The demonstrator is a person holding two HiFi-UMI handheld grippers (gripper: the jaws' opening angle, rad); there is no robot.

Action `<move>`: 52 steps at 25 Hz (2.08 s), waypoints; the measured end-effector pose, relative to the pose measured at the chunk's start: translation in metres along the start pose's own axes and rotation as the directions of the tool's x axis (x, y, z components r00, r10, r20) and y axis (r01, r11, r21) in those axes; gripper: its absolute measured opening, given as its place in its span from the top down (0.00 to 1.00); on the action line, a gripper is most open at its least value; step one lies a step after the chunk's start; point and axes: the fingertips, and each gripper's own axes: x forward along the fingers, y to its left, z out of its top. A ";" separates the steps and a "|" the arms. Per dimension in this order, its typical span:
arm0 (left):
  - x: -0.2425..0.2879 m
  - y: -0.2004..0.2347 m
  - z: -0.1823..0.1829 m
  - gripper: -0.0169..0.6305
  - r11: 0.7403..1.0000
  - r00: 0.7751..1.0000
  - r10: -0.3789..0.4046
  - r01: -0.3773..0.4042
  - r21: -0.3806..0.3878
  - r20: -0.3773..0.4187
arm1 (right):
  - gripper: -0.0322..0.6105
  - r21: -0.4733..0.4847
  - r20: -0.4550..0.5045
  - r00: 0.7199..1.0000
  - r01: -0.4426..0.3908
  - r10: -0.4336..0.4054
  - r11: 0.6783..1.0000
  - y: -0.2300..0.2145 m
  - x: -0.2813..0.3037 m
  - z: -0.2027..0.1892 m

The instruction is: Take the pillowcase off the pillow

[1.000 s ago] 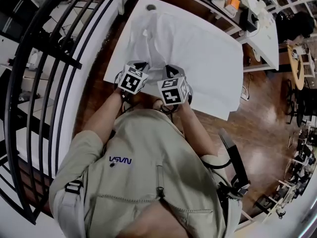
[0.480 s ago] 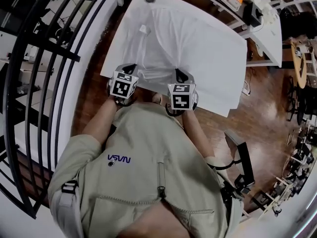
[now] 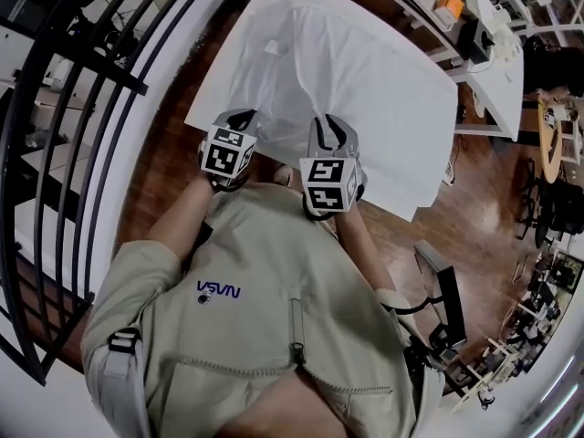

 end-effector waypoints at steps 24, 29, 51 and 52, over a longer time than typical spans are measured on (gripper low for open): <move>-0.017 -0.021 0.000 0.96 0.997 1.000 -0.010 0.010 0.071 0.001 | 0.91 -0.413 -0.199 0.974 -0.181 0.106 0.893 0.068 0.078 -0.010; -0.016 -0.023 0.006 0.96 0.995 1.000 -0.014 0.013 0.096 0.013 | 0.92 -0.270 -0.082 0.990 -0.131 0.113 0.954 0.045 0.060 0.020; -0.019 0.011 -0.014 0.94 0.999 0.998 0.048 -0.048 -0.001 0.048 | 0.84 -0.010 0.074 0.963 -0.259 0.259 0.966 0.037 0.036 0.039; -0.026 0.017 -0.006 0.96 0.998 0.995 0.052 -0.050 -0.024 0.086 | 0.83 -0.013 0.076 0.962 -0.261 0.261 0.965 0.039 0.036 0.038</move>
